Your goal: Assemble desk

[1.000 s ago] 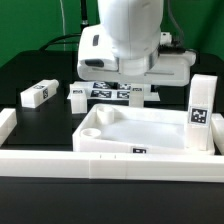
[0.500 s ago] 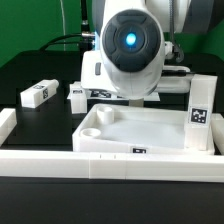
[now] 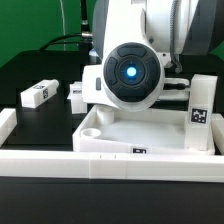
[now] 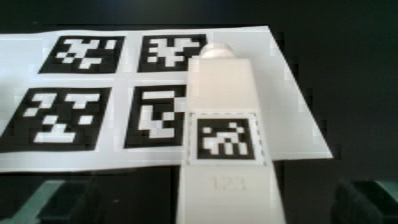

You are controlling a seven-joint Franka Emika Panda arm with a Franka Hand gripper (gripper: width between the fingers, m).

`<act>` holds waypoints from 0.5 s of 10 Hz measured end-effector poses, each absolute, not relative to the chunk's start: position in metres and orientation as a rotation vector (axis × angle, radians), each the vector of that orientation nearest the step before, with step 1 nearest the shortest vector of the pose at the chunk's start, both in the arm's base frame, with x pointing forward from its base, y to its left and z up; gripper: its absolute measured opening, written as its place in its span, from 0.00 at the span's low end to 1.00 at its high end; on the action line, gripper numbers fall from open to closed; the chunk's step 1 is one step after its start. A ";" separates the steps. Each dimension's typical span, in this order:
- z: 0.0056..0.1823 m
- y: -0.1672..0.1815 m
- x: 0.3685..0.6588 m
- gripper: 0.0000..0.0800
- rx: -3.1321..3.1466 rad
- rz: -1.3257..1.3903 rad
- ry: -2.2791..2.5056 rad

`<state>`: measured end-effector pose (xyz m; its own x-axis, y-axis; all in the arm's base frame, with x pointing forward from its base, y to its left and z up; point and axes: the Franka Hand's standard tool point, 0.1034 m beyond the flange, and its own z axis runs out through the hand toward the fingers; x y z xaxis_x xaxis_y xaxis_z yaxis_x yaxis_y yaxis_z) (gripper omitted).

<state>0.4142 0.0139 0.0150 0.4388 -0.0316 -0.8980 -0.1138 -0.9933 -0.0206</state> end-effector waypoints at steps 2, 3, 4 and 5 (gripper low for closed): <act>0.010 0.014 0.417 0.81 -2.619 1.588 0.133; 0.009 0.014 0.416 0.81 -2.618 1.589 0.134; 0.009 0.014 0.416 0.65 -2.619 1.589 0.133; 0.009 0.014 0.416 0.47 -2.619 1.589 0.133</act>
Offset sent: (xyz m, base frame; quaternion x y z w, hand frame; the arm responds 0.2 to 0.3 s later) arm 0.0023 0.0031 -0.0006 -0.0019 0.0032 0.0013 1.0000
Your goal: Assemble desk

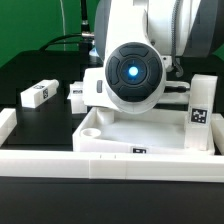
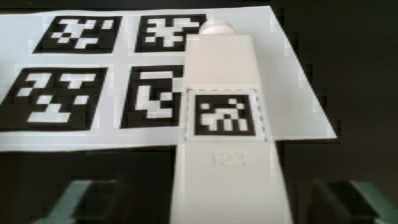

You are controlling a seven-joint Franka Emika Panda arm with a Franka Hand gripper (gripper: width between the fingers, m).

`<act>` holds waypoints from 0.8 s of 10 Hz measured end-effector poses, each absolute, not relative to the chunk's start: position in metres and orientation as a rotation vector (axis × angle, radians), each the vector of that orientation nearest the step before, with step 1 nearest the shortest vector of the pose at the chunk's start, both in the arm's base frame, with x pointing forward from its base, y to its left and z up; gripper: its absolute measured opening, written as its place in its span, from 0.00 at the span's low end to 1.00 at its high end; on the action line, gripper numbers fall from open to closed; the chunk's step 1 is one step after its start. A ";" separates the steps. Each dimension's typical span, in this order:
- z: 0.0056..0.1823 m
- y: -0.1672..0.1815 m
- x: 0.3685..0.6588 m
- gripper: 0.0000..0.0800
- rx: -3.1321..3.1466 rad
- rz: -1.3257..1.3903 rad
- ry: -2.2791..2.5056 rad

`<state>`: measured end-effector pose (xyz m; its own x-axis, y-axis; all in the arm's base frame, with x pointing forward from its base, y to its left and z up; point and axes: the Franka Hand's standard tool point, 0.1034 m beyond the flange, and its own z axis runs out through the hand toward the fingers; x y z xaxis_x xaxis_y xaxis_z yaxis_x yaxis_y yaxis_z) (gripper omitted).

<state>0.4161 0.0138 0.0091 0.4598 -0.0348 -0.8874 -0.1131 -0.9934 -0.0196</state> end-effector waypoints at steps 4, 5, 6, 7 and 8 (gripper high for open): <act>0.009 0.014 0.417 0.36 -2.620 1.587 0.133; 0.009 0.014 0.417 0.36 -2.620 1.587 0.133; 0.009 0.014 0.417 0.36 -2.620 1.587 0.134; 0.014 0.012 0.418 0.36 -2.615 1.590 0.137; 0.024 0.011 0.421 0.36 -2.609 1.592 0.140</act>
Offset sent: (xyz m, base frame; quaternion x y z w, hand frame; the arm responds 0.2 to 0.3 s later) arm -0.0013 0.0020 0.0030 0.0002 -0.0035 0.0057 1.0000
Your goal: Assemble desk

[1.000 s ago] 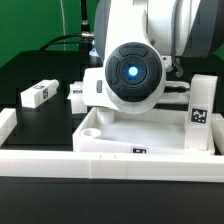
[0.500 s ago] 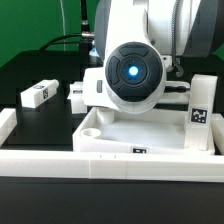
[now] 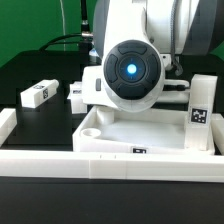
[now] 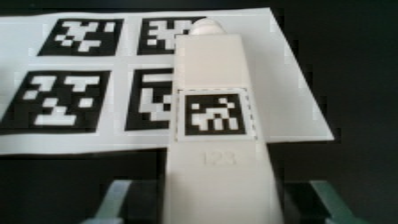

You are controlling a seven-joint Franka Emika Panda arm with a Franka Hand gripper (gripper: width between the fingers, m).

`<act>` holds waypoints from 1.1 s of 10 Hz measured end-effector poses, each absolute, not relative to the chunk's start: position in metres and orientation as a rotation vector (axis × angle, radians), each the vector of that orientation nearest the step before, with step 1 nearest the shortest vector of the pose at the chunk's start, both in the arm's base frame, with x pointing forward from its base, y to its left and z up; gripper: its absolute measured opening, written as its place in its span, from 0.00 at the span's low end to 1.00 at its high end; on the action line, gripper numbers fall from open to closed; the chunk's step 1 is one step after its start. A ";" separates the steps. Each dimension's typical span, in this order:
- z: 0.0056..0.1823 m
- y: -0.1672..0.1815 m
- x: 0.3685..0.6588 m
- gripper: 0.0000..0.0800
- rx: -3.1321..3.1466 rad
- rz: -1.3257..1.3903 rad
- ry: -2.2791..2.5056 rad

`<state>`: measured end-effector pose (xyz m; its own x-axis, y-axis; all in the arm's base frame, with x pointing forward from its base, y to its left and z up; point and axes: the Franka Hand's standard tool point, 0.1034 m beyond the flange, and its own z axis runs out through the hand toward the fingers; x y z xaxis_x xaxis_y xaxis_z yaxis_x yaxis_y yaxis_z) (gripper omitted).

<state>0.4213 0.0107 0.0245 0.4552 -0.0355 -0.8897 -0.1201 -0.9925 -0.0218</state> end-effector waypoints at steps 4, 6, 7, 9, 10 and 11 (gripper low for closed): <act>0.072 0.001 0.435 0.36 -2.595 1.594 0.164; 0.072 0.001 0.435 0.36 -2.599 1.589 0.164; 0.072 0.001 0.435 0.36 -2.599 1.588 0.164; 0.080 -0.002 0.446 0.36 -2.604 1.565 0.129; 0.094 -0.003 0.460 0.36 -2.630 1.525 0.133; 0.105 -0.002 0.469 0.36 -2.645 1.503 0.129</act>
Offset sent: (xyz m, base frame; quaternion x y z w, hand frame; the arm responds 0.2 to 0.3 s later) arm 0.0152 -0.0146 0.0515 0.0044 -0.0415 0.0105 0.9991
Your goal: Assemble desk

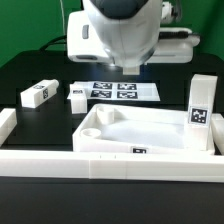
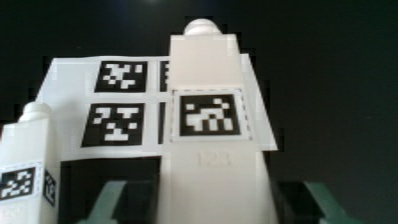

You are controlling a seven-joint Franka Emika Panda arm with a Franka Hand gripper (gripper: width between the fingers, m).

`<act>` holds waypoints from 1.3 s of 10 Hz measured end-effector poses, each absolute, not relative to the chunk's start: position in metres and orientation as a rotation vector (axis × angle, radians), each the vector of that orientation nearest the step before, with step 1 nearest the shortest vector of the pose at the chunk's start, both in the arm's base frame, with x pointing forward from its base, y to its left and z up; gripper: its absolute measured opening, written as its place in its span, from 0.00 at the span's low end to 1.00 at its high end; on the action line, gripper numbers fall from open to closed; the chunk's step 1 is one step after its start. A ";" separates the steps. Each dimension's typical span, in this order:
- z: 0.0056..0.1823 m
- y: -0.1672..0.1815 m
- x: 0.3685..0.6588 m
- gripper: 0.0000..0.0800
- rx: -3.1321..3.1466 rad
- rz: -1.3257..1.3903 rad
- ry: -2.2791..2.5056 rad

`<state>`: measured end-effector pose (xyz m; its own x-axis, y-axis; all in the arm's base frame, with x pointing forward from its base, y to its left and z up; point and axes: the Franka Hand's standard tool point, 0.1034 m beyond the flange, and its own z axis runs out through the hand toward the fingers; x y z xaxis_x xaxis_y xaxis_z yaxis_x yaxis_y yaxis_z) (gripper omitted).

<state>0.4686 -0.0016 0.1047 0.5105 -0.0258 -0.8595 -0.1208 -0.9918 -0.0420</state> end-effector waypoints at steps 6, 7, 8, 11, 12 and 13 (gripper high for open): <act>0.110 -0.003 0.498 0.36 -2.883 0.980 0.111; 0.118 -0.003 0.501 0.36 -2.895 0.940 0.110; 0.127 -0.004 0.511 0.36 -2.928 0.838 0.111; 0.153 -0.009 0.530 0.36 -2.983 0.598 0.115; 0.153 -0.009 0.534 0.36 -3.013 0.469 0.119; 0.153 -0.010 0.533 0.36 -3.031 0.376 0.122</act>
Offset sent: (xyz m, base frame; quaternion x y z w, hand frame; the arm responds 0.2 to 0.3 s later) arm 0.0000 0.0000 0.0000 0.0000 0.1938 0.0000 0.9810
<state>0.5330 -0.0099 0.1527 0.9666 -0.0689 -0.2469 -0.0898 -0.9932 -0.0744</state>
